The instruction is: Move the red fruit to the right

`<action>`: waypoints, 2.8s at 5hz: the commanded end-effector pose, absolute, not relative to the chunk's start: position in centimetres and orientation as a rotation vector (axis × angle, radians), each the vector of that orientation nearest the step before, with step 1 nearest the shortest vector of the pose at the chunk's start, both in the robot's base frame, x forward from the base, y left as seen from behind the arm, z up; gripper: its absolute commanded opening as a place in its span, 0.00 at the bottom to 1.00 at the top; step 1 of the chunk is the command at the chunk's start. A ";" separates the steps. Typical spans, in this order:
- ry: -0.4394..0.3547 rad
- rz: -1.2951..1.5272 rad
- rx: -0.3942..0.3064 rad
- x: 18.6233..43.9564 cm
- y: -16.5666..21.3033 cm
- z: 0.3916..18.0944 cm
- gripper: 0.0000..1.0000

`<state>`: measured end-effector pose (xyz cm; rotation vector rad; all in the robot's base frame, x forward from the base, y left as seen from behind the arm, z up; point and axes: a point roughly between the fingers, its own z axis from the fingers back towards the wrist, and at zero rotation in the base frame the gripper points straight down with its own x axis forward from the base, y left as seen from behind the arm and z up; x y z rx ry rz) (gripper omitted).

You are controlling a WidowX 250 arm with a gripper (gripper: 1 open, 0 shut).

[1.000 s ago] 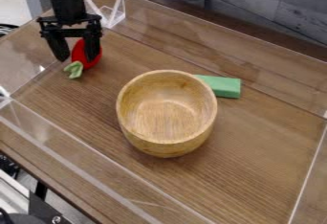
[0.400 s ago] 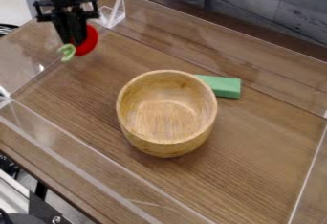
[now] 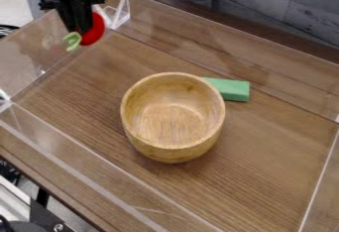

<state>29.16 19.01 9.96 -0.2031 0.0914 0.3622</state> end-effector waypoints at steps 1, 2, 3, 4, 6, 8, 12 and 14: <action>0.024 0.314 -0.183 29.5 17.3 12.8 0.00; 0.030 0.234 -0.188 30.1 13.7 13.0 0.00; 0.038 0.141 -0.192 30.9 9.2 12.9 0.00; 0.047 0.049 -0.192 31.5 4.2 12.3 0.00; 0.059 -0.112 -0.188 31.0 -3.9 9.6 0.00; 0.058 -0.138 -0.176 29.8 -6.1 8.4 0.00; 0.061 0.049 -0.185 26.8 -9.5 4.6 0.00; 0.054 0.156 -0.177 26.0 -10.7 5.5 0.00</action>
